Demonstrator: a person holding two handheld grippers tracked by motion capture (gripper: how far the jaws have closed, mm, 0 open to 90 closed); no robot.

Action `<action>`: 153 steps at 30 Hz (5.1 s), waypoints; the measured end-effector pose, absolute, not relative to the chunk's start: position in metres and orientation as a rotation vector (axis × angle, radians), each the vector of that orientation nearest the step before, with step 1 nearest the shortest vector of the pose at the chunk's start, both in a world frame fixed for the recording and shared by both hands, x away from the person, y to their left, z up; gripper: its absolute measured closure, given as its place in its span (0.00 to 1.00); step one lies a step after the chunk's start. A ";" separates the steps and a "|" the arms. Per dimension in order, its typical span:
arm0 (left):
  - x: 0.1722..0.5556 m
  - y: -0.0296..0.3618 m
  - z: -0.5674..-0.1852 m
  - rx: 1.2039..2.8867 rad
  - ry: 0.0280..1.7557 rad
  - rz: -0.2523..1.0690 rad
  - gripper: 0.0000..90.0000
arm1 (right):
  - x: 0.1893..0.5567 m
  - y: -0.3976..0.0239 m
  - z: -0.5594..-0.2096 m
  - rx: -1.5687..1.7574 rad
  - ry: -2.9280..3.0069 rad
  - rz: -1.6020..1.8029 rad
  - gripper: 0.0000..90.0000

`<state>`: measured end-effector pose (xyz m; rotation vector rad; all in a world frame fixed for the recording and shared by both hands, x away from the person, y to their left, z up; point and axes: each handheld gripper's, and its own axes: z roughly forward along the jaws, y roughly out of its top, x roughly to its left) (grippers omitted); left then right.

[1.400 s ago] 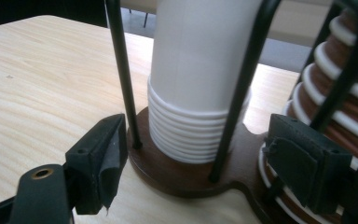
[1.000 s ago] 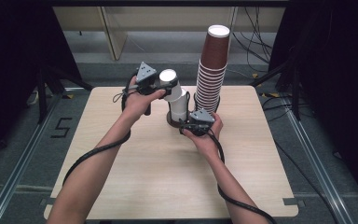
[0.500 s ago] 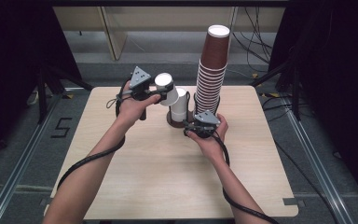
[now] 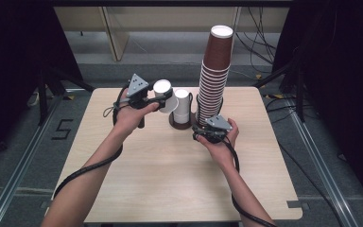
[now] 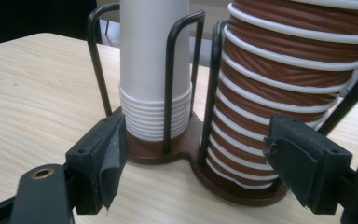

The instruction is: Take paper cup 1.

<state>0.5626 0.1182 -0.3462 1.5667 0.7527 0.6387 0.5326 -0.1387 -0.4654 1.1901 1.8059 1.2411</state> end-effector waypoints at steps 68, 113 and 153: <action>0.541 0.096 -0.389 1.894 0.717 0.590 0.38 | 0.507 -0.154 -0.474 1.150 1.844 1.256 0.24; 0.549 0.095 -0.411 1.548 0.834 0.383 0.38 | 0.503 -0.152 -0.471 1.154 1.847 1.265 0.22; 0.552 0.099 -0.436 1.308 0.951 0.238 0.38 | 0.500 -0.142 -0.466 1.029 1.948 1.273 0.13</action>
